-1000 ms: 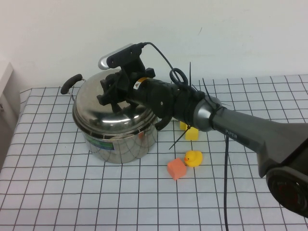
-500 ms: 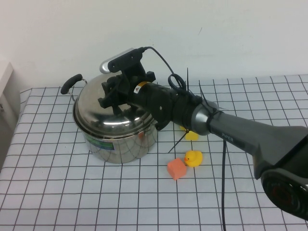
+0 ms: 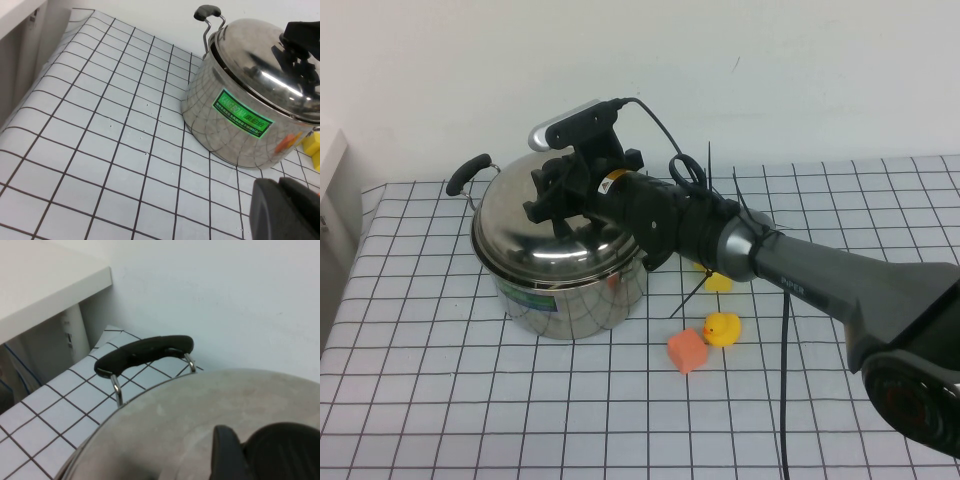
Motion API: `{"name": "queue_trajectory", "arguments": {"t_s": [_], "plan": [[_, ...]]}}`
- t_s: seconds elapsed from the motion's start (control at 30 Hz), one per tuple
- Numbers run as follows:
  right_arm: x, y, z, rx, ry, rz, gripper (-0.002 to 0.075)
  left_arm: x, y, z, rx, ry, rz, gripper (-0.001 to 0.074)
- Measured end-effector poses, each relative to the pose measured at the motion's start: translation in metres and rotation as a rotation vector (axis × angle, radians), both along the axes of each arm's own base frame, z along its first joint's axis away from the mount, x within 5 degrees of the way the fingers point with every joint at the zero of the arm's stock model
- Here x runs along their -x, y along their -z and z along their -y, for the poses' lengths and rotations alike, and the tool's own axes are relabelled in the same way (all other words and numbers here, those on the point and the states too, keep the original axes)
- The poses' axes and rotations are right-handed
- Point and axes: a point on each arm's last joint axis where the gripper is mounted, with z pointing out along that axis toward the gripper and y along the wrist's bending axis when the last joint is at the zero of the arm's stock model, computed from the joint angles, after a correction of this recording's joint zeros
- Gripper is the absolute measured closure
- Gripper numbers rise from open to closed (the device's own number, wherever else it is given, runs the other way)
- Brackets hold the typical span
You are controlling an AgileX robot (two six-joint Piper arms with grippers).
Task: Cover the pot
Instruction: Place the pot lid on the pot
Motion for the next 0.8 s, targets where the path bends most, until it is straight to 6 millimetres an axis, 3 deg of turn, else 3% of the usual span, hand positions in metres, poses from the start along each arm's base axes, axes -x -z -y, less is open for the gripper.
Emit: {"name": "queue_trajectory", "arguments": {"t_s": [0.8], "plan": [[-0.0006,0.0092,-0.0007,-0.013,0.01,-0.026,0.0381,0.0,0.0,0.0,-0.003,0.001,0.0,0.0738]]}}
